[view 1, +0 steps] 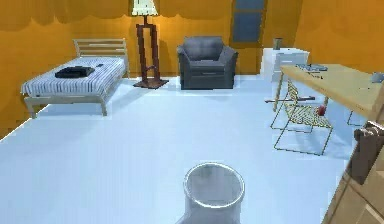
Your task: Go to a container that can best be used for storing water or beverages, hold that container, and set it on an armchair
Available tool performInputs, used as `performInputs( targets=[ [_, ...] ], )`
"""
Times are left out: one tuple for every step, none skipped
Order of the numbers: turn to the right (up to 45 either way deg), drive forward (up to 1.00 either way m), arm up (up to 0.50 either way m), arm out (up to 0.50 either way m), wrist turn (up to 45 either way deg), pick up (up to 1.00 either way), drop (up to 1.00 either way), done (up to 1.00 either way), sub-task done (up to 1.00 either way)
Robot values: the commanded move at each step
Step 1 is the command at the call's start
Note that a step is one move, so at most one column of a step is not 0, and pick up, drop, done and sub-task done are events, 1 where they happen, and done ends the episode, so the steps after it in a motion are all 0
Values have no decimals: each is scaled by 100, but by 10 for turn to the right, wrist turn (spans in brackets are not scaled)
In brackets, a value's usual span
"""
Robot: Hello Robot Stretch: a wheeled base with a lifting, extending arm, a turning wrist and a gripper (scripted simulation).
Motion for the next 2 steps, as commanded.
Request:
performInputs(
  targets=[
    [0,90,0,0,0,0,0,0,0],
    [60,0,0,0,0,0,0,0,0]
  ],
)
